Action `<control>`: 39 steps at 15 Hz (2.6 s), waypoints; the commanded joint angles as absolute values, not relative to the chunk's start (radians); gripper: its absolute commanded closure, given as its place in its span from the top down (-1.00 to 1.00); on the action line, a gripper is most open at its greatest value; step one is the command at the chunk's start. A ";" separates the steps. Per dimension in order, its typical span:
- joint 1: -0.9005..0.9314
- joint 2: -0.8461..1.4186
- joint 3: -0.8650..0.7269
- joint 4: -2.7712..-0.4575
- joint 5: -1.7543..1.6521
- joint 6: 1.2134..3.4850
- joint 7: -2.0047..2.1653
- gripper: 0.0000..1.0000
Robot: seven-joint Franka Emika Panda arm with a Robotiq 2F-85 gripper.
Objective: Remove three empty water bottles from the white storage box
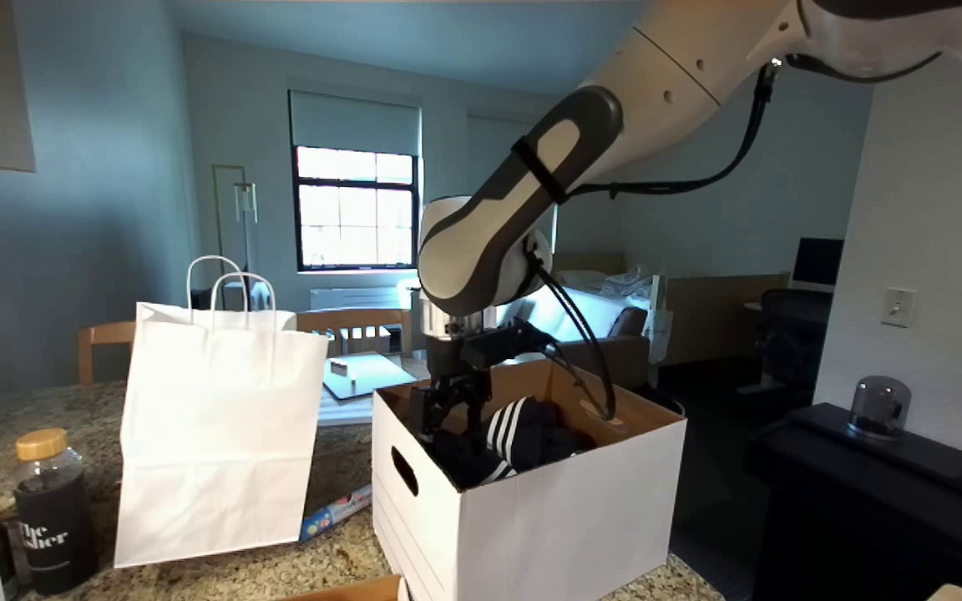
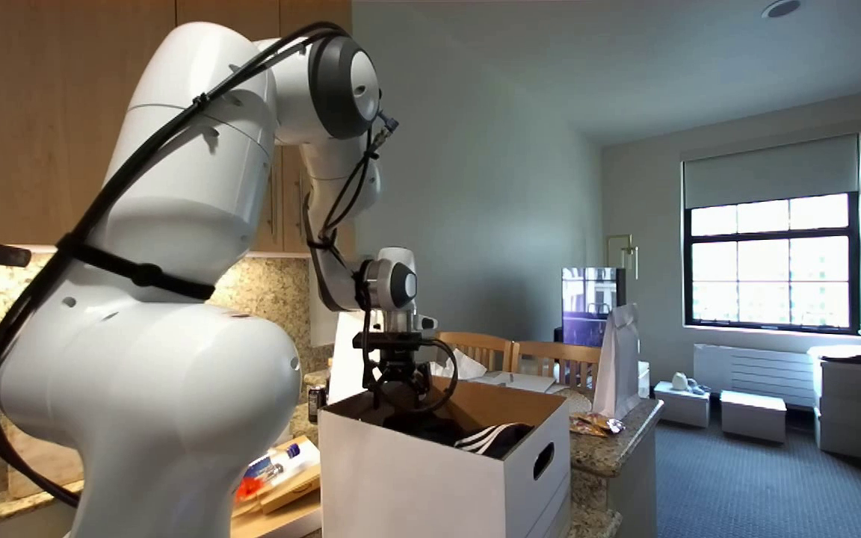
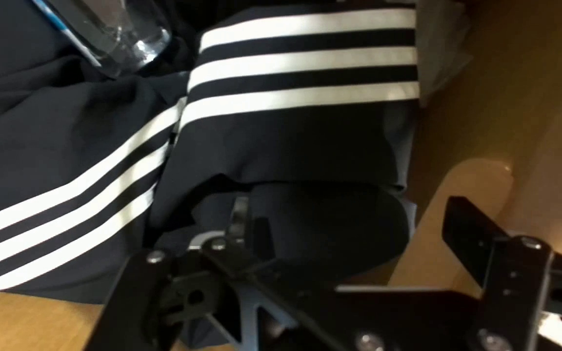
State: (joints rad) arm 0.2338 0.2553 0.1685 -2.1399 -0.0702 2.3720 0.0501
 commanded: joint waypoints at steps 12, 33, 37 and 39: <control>0.212 0.143 0.153 -2.193 -0.043 2.250 0.095 1.00; 0.187 0.260 0.160 -2.087 -0.272 1.906 -0.406 1.00; 0.183 0.259 0.159 -2.094 -0.266 1.924 -0.425 1.00; 0.184 0.251 0.160 -2.104 -0.268 1.936 -0.411 1.00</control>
State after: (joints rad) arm 0.2054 0.2628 0.1432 -2.0919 -0.2551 1.9212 -0.3901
